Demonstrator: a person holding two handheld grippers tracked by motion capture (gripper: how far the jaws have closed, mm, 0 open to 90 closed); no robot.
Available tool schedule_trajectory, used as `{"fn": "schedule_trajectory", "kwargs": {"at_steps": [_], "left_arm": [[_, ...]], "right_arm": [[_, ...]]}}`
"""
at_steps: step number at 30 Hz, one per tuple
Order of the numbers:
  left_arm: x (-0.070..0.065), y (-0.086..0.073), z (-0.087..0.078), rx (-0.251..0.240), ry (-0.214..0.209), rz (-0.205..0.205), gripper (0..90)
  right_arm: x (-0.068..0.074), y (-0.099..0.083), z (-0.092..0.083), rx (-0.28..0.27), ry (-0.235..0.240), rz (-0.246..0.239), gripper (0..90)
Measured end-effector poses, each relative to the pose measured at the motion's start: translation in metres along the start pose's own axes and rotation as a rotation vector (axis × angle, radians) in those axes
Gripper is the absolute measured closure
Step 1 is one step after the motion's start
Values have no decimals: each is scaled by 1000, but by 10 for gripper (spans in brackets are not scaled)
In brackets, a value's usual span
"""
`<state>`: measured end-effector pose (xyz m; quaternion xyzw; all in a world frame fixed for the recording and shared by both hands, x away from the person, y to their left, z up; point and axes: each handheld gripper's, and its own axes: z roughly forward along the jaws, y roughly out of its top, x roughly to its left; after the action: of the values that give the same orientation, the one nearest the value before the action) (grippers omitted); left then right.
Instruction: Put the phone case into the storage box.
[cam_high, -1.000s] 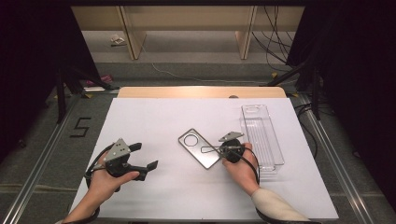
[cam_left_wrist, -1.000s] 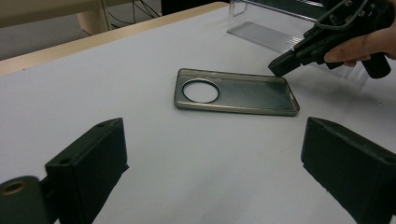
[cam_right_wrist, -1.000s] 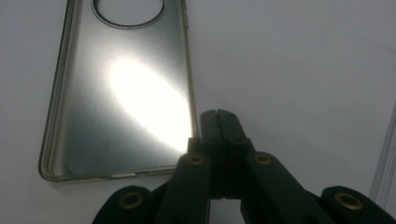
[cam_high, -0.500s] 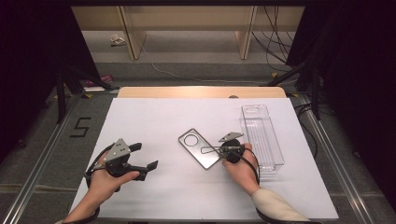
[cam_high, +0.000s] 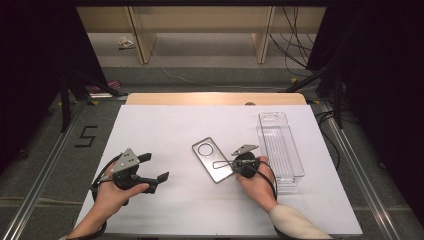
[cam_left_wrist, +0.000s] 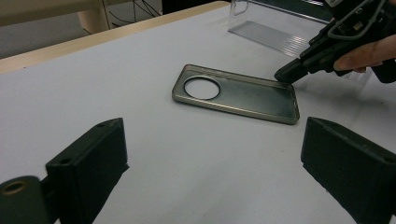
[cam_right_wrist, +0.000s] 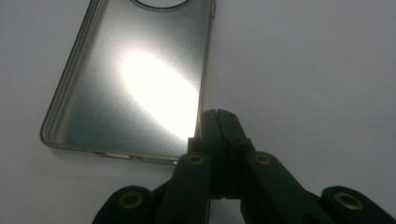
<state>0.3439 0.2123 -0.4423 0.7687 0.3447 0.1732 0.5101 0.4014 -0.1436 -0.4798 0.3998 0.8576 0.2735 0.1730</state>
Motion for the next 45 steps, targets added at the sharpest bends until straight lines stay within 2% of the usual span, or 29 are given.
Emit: {"fn": "schedule_trajectory", "kwargs": {"at_steps": [24, 45], "left_arm": [[1, 0, -1, -4, -3, 6, 70], [1, 0, -1, -2, -2, 9, 72]], "right_arm": [[33, -2, -5, 11, 84, -53, 900], [40, -2, -6, 11, 102, -72, 900]]}}
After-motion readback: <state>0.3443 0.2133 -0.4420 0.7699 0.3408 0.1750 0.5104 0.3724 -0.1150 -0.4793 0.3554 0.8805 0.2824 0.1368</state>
